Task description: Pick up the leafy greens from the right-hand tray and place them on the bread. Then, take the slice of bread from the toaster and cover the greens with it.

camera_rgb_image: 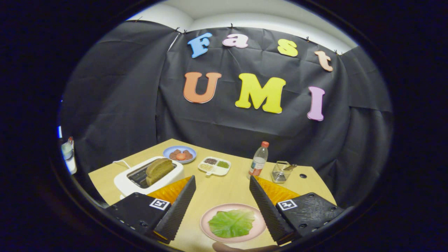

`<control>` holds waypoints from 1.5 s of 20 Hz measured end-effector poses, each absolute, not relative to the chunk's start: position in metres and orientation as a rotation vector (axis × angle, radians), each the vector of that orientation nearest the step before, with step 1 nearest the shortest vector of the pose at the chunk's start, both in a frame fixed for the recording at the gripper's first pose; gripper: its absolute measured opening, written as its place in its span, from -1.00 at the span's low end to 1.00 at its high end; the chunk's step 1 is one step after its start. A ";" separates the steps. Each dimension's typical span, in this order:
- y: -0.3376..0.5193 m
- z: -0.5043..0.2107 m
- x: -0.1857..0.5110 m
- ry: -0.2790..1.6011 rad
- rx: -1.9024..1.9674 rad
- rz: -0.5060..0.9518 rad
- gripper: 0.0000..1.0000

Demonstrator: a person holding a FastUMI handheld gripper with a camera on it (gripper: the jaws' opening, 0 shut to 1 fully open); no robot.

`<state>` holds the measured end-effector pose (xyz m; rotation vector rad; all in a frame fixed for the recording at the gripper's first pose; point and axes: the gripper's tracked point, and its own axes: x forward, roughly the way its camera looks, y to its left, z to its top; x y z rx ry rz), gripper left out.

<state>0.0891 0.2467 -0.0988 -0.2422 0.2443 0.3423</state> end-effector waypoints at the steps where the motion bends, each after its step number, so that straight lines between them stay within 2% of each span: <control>1: 0.262 -0.101 0.089 0.261 -0.221 0.352 0.92; 7: 0.352 -0.116 0.103 0.344 -0.092 0.372 0.92; 12: 0.383 -0.150 0.113 0.430 -0.080 0.308 0.90; 14: 0.387 -0.157 0.121 0.452 -0.068 0.279 0.58; 21: 0.417 -0.191 0.112 0.582 -0.059 0.323 -0.55; 22: 0.416 -0.194 0.112 0.575 -0.090 0.305 -0.49; 27: 0.419 -0.166 0.105 0.495 -0.146 0.282 -0.87; 30: 0.422 -0.136 0.098 0.448 -0.123 0.289 -0.87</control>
